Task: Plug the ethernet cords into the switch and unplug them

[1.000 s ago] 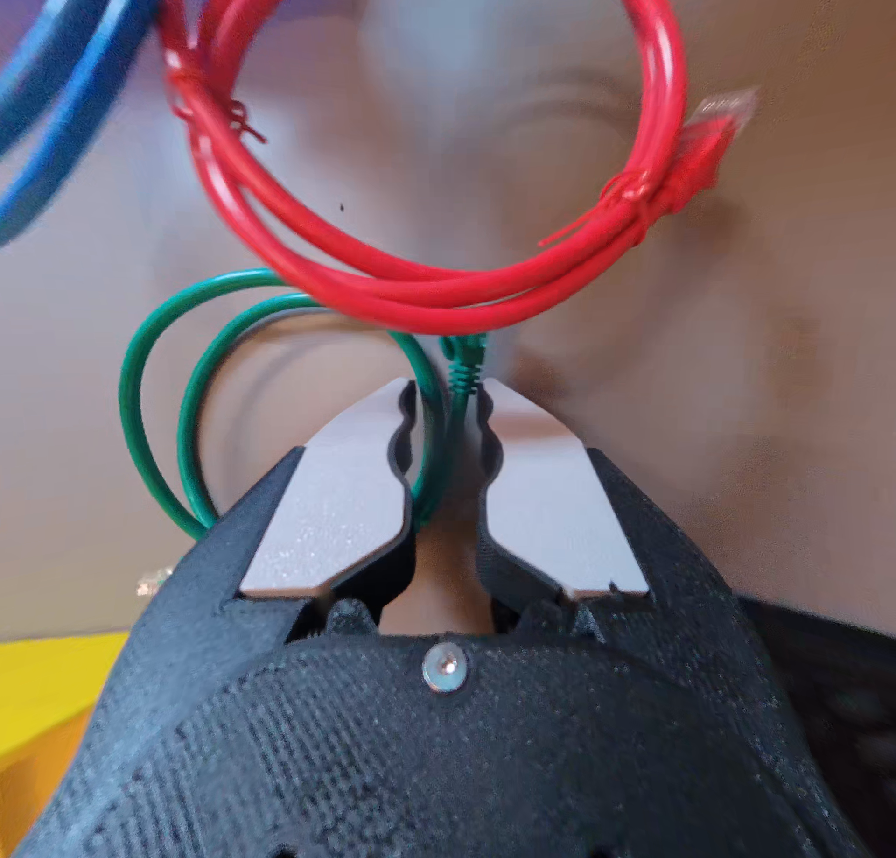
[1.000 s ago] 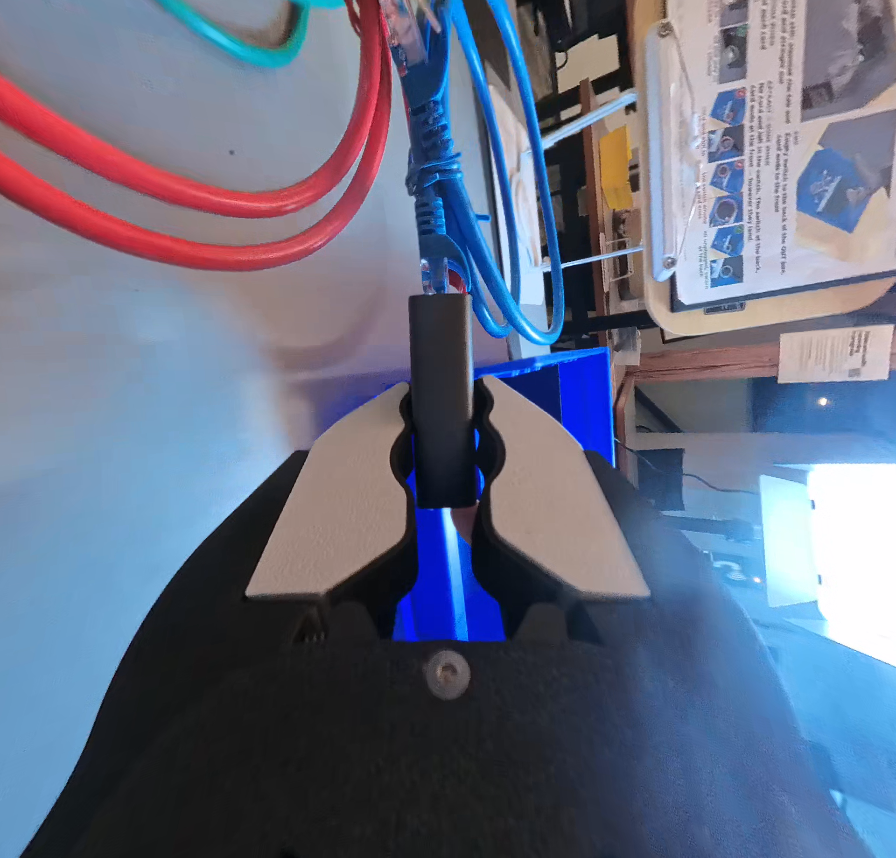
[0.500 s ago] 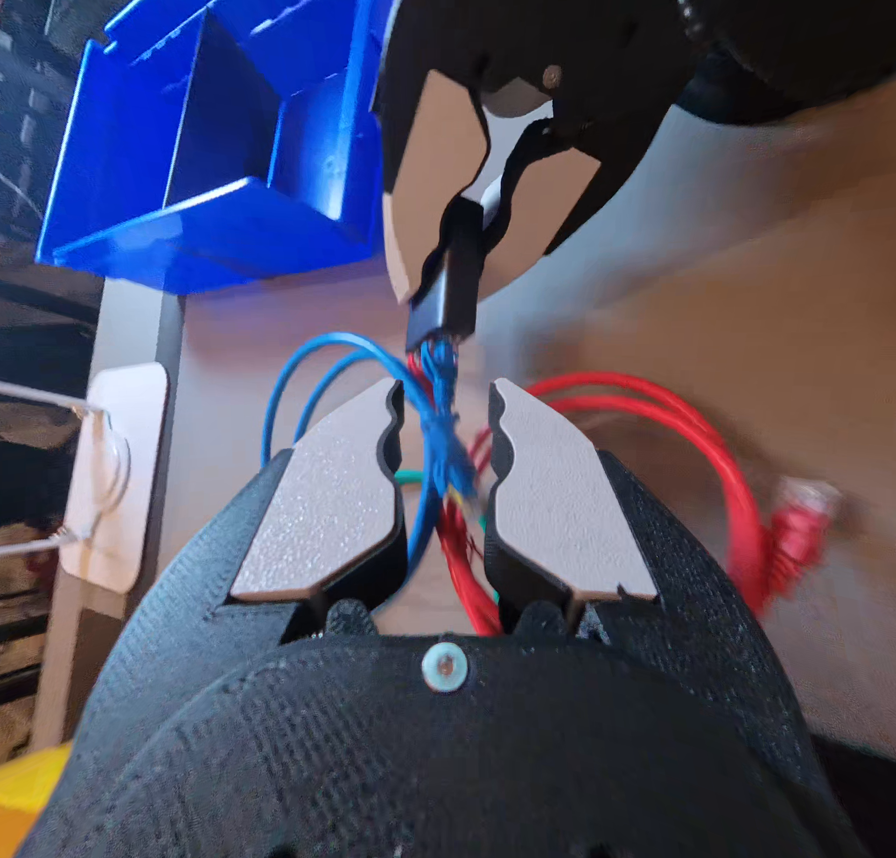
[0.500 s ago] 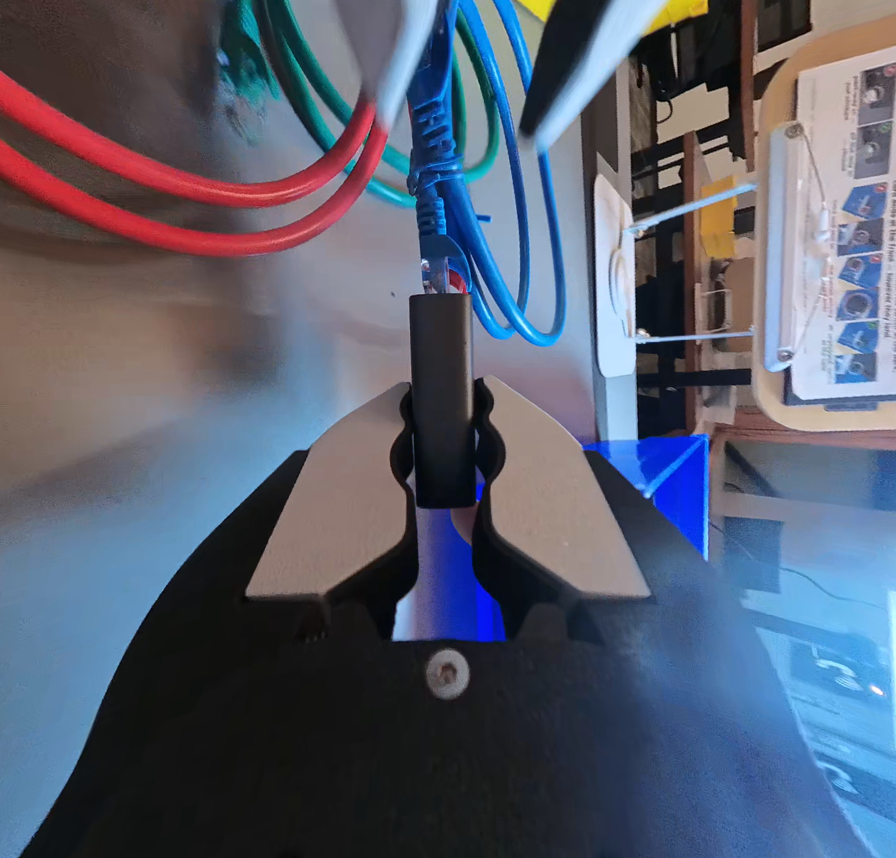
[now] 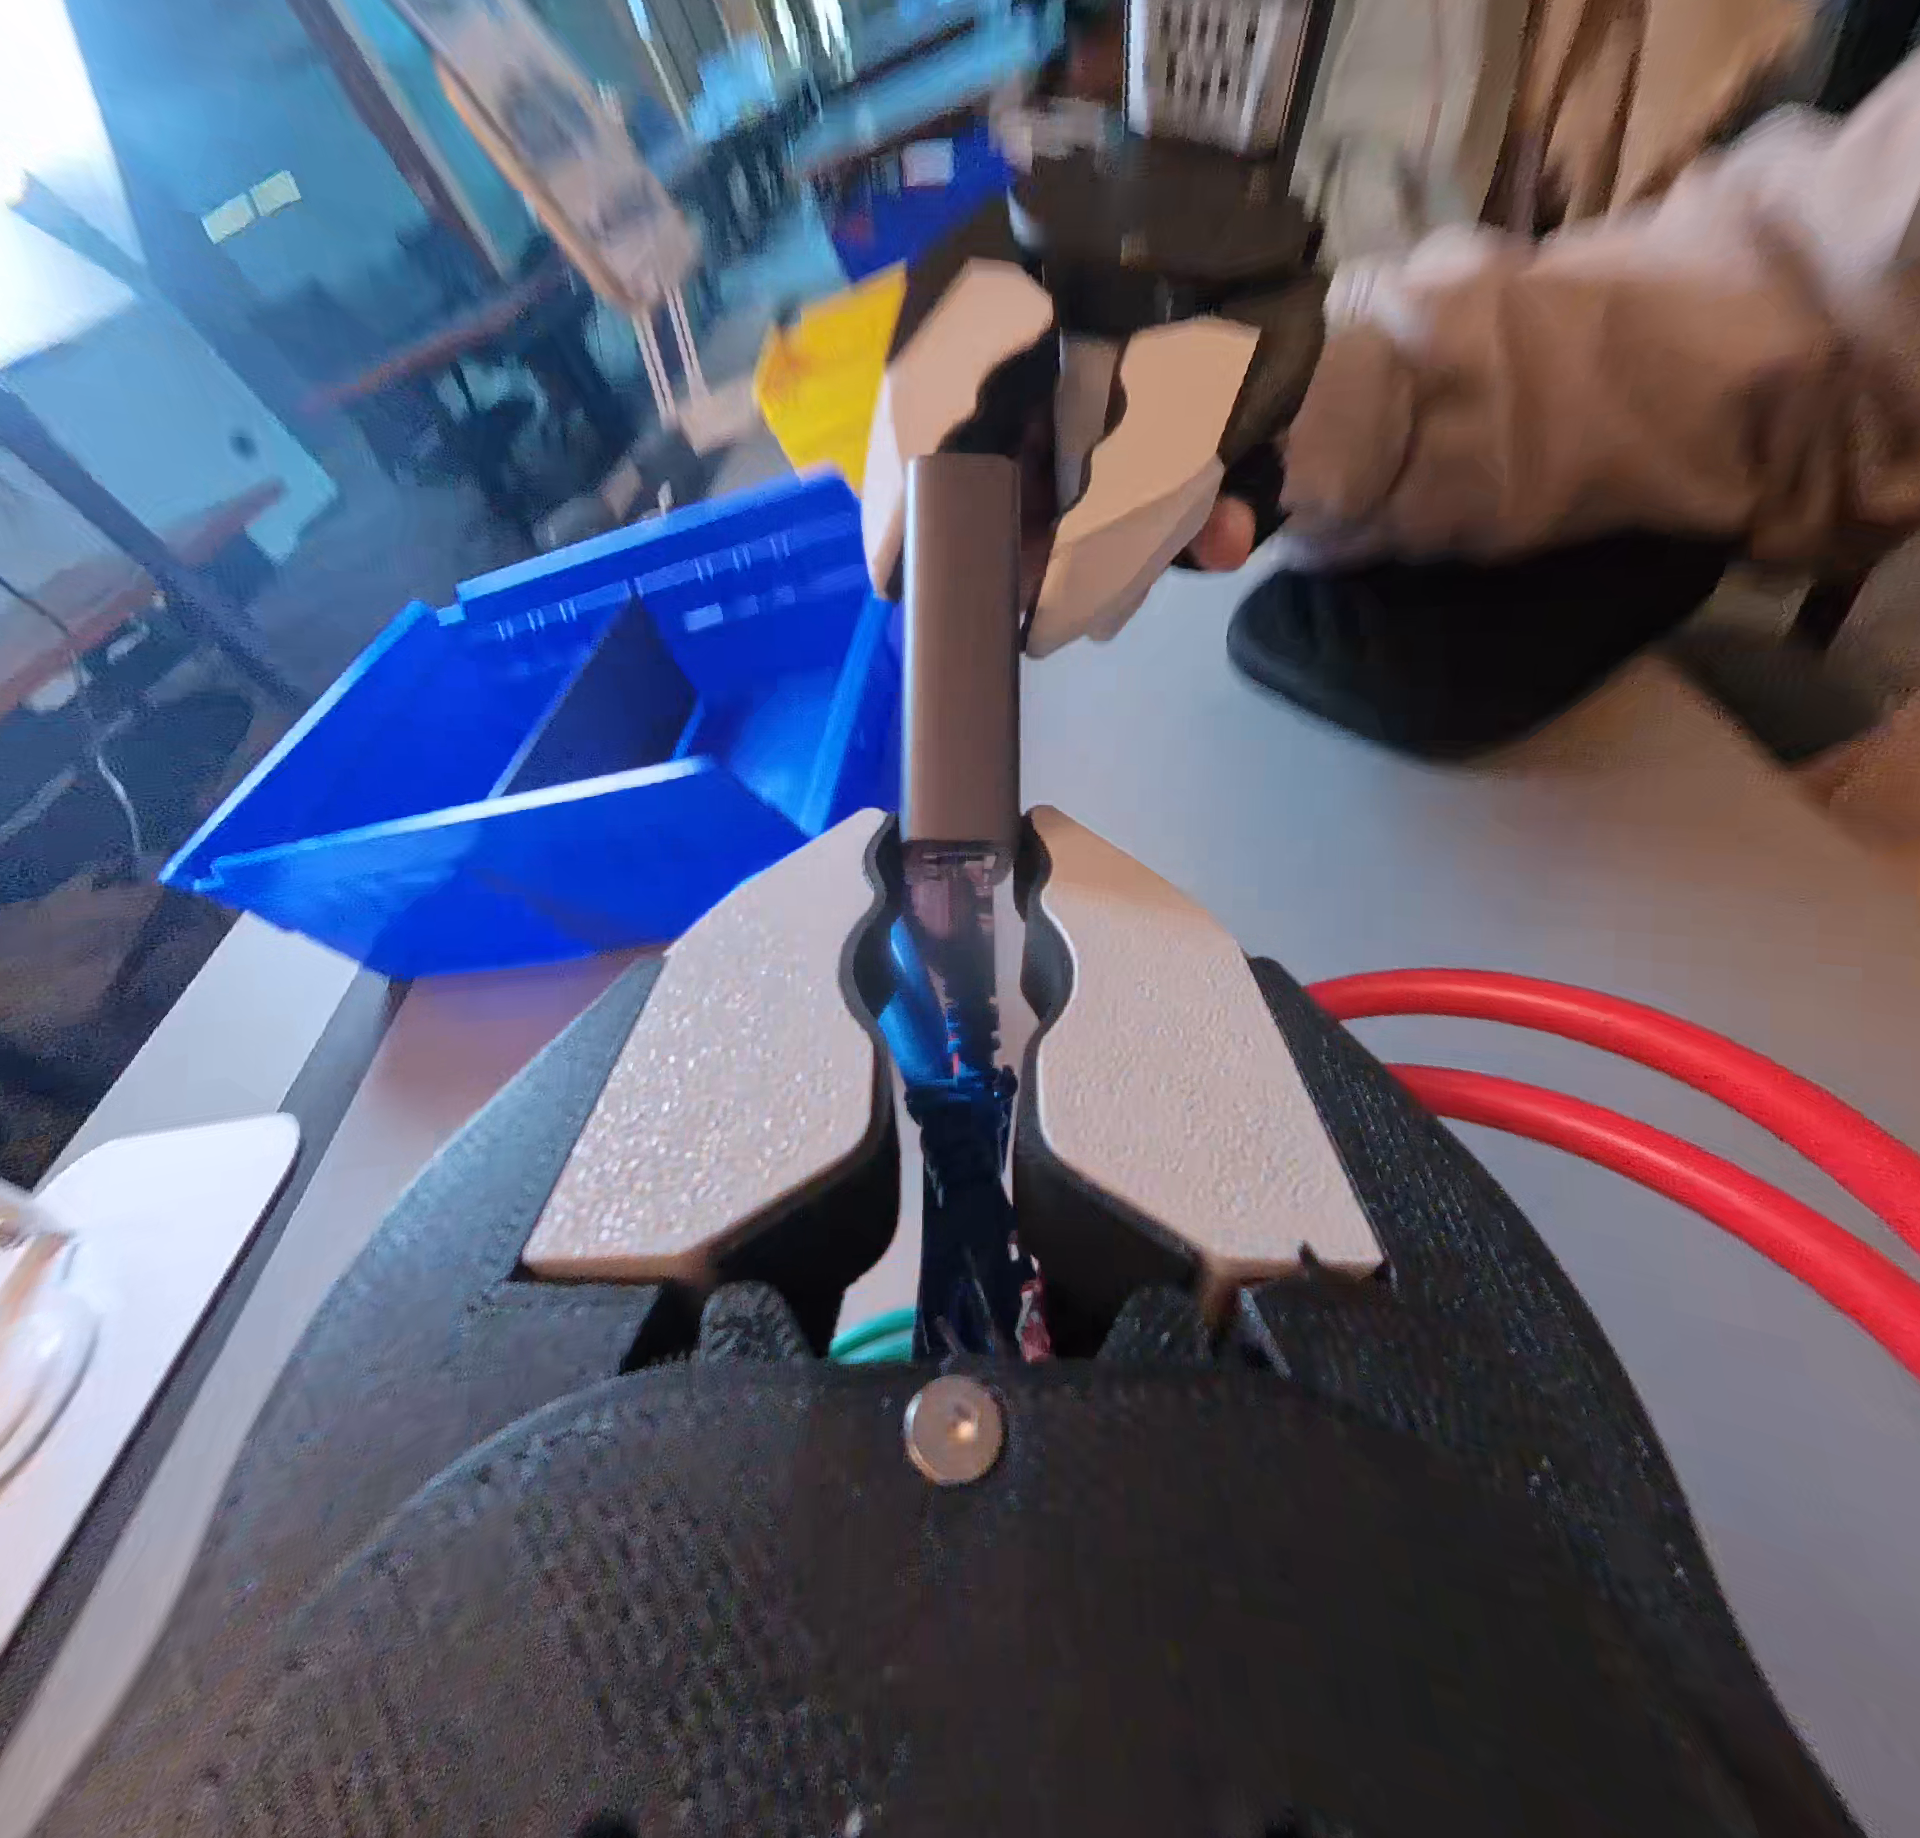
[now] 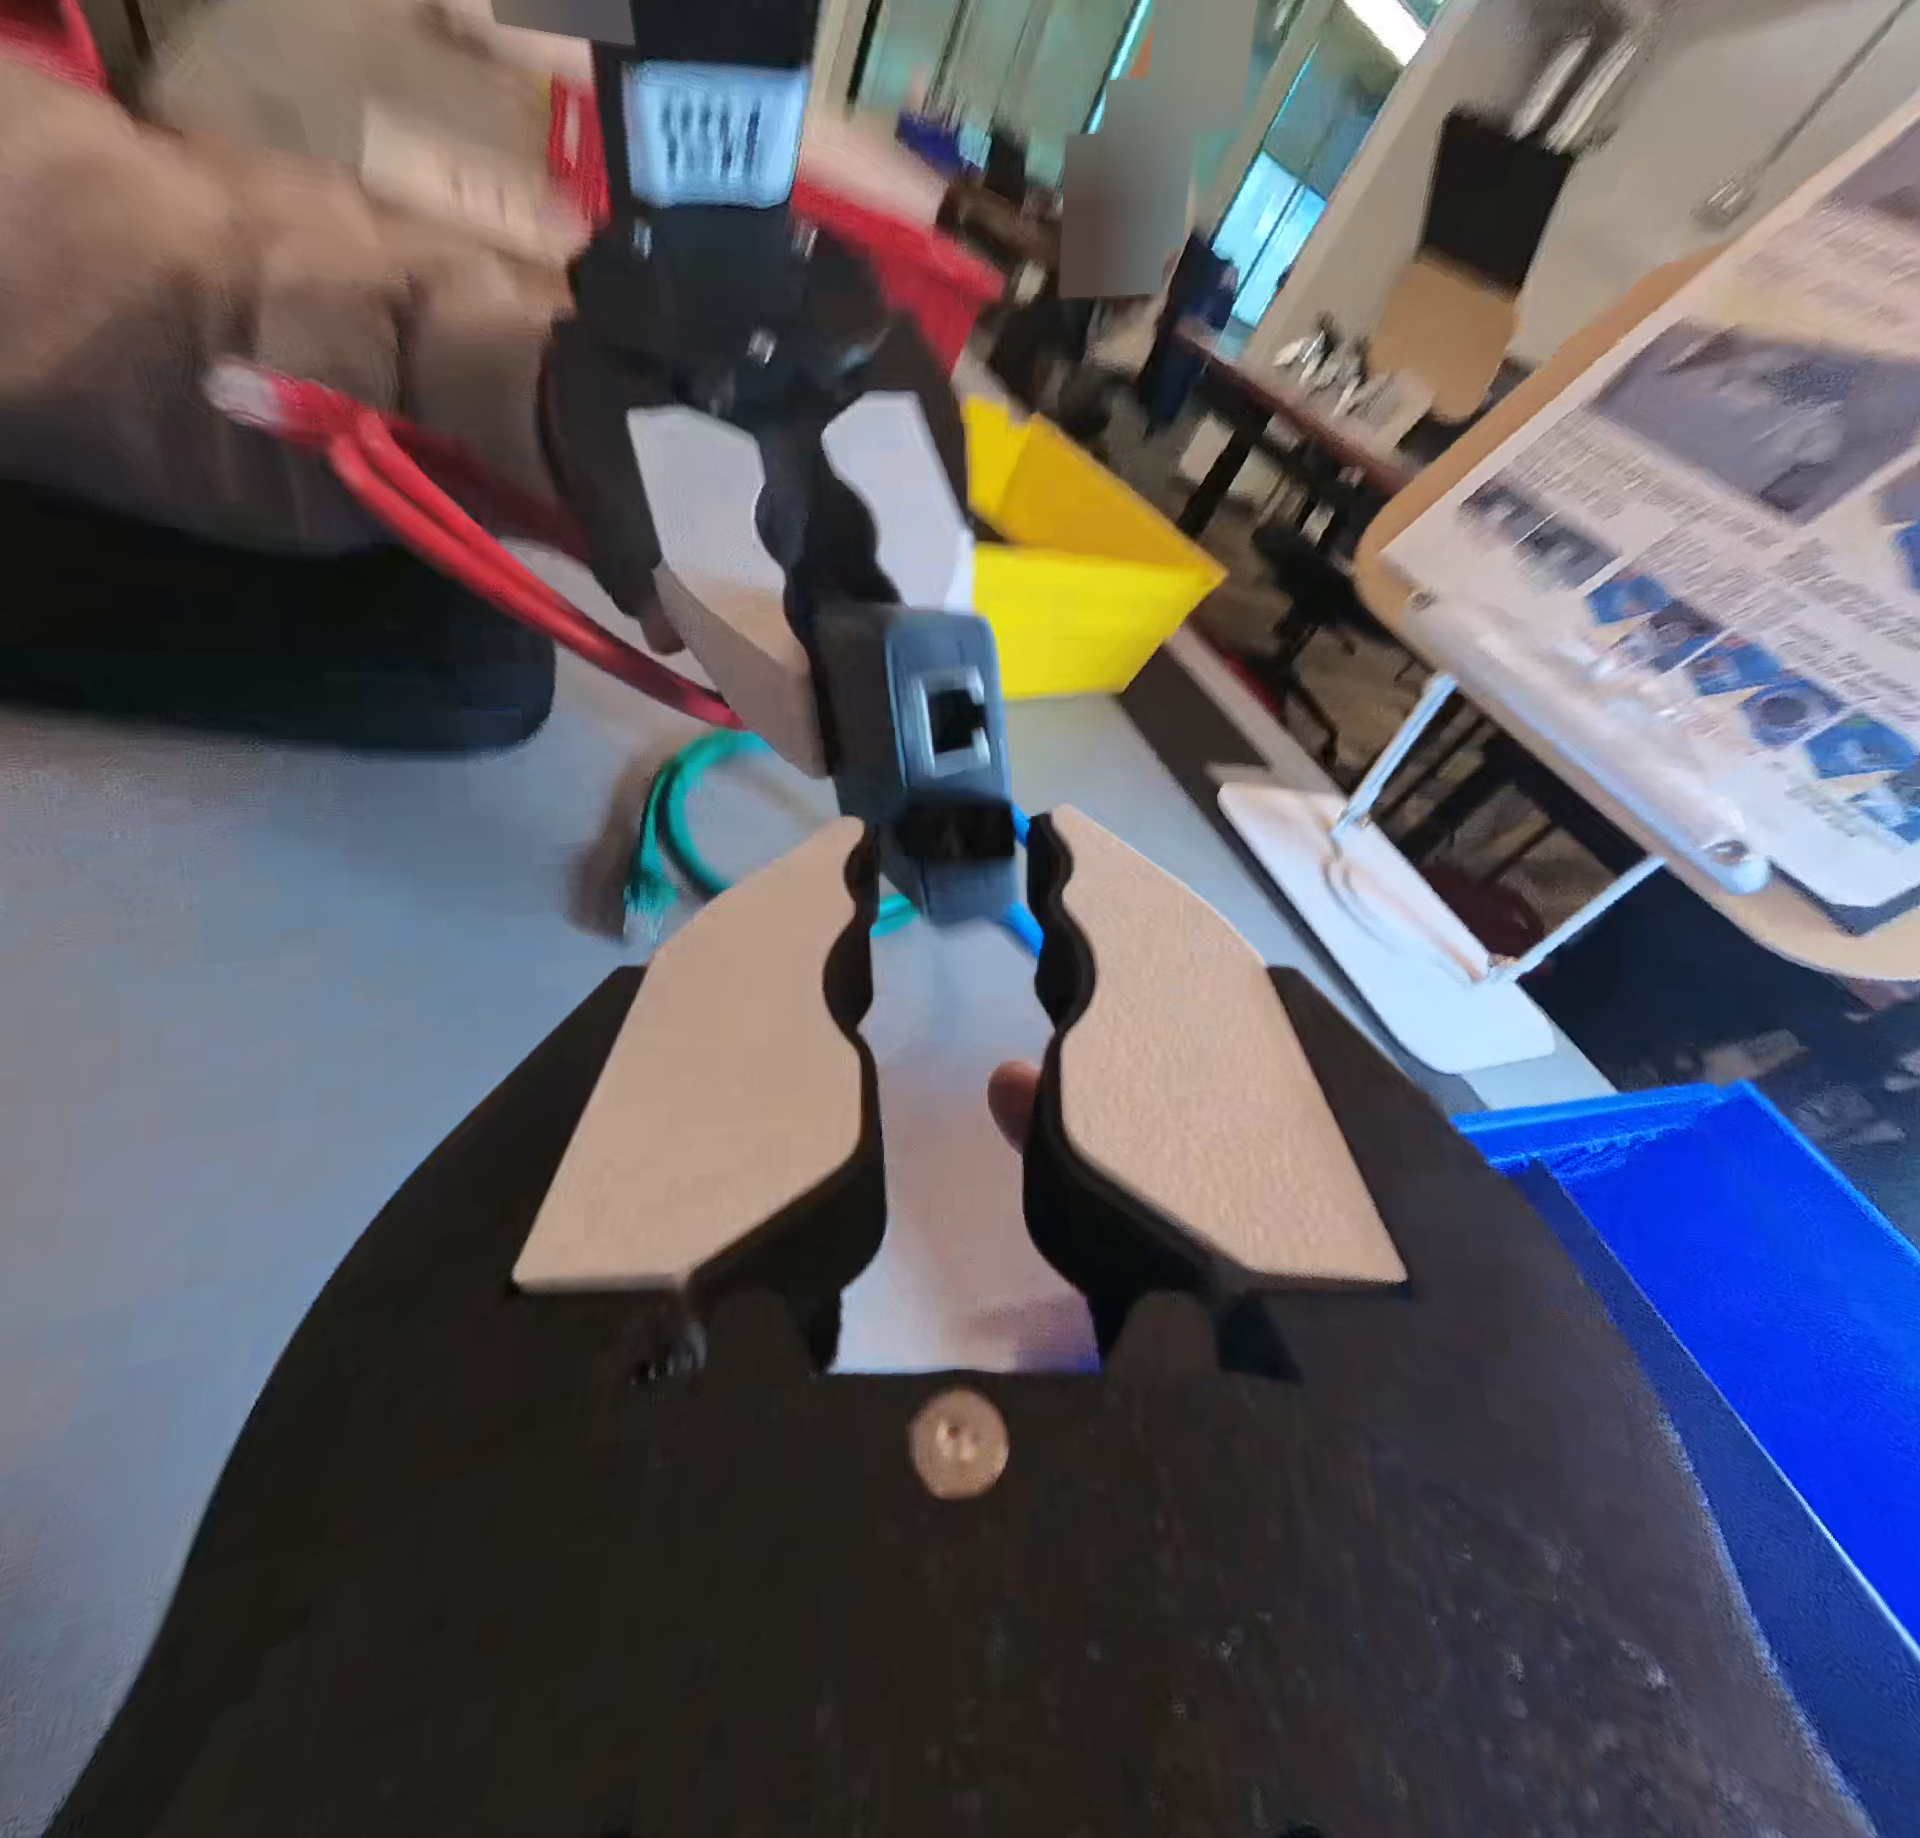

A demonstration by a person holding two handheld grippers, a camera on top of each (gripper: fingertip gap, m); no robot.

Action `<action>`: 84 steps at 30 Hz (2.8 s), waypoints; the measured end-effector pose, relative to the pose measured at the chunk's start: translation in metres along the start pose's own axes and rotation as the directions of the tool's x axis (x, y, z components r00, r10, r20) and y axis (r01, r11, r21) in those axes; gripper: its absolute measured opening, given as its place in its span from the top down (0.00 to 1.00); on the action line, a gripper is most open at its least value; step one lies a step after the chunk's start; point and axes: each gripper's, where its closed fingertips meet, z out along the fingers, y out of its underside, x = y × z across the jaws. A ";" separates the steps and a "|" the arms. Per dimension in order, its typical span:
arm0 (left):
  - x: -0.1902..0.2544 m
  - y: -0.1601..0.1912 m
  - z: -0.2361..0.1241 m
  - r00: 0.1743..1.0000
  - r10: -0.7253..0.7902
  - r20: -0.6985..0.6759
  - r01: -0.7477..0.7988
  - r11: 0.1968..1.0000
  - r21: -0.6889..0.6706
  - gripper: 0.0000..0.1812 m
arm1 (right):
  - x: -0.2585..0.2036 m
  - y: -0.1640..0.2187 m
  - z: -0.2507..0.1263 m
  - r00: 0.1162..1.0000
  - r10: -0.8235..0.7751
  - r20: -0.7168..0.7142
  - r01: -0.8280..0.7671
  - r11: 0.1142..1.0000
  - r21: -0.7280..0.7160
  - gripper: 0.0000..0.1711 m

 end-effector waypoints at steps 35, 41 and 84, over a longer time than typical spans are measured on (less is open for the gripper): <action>-0.019 -0.048 -0.086 0.940 -0.186 -0.286 0.299 0.854 0.427 0.79 | -0.007 -0.057 -0.035 0.956 -0.191 0.223 0.187 0.982 0.037 0.99; 0.021 -0.054 -0.082 0.959 0.001 -0.282 0.067 0.970 0.232 0.71 | 0.001 -0.051 -0.026 0.913 -0.243 0.328 0.308 0.937 -0.163 1.00; -0.031 0.023 -0.054 0.961 0.180 0.209 -0.131 0.965 -0.229 0.89 | 0.008 0.021 0.042 0.970 -0.244 0.008 0.230 0.900 -0.370 0.87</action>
